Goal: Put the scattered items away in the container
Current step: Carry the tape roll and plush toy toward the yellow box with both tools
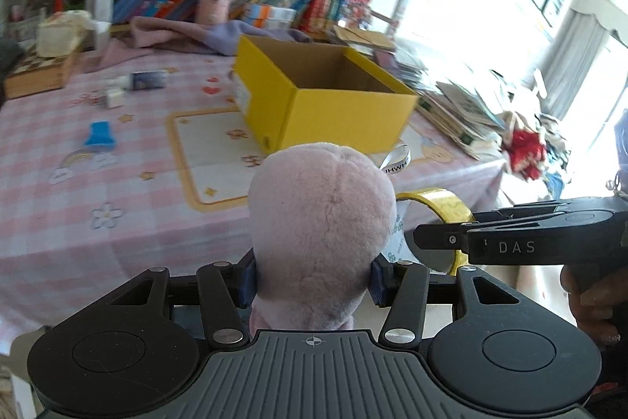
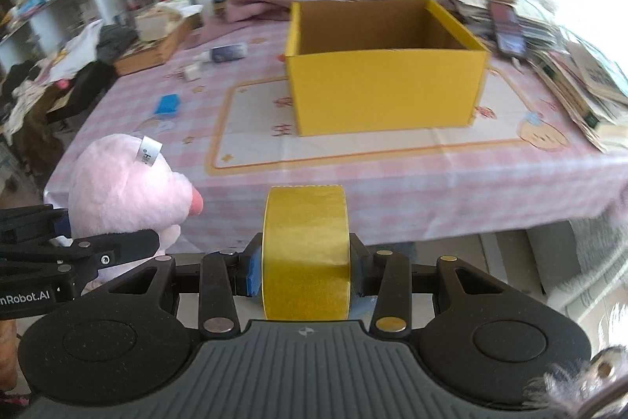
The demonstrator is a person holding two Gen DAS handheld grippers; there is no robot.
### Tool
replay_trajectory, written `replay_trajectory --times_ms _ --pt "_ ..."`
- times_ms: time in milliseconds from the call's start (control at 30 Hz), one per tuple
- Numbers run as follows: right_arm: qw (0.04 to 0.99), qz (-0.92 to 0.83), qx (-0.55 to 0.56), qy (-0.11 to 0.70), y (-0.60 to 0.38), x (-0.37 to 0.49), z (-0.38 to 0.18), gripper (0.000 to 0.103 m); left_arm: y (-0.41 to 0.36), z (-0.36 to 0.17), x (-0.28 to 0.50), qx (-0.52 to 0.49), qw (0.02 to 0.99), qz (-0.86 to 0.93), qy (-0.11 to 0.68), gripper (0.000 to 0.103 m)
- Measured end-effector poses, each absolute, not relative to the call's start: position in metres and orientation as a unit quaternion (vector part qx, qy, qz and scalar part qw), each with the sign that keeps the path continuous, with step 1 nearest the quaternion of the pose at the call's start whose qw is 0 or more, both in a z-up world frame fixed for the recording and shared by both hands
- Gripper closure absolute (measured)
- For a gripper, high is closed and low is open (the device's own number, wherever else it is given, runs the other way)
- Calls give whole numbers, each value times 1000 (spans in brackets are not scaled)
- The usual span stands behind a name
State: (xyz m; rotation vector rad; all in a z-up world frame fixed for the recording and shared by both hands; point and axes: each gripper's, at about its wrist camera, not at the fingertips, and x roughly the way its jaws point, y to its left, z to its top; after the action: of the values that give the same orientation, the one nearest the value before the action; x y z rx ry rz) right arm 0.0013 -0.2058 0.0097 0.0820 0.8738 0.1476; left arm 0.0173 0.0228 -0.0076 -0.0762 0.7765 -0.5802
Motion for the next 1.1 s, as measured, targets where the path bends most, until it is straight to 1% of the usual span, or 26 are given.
replay_trajectory --times_ms 633,800,1100 --pt "900 -9 75 429 -265 0 5 64 -47 -12 48 4 851 -363 379 52" --pt "898 -29 92 429 -285 6 3 64 -68 -12 57 23 842 -383 379 52" --pt "904 -25 93 417 -304 28 5 64 -91 -8 73 39 846 -388 363 52"
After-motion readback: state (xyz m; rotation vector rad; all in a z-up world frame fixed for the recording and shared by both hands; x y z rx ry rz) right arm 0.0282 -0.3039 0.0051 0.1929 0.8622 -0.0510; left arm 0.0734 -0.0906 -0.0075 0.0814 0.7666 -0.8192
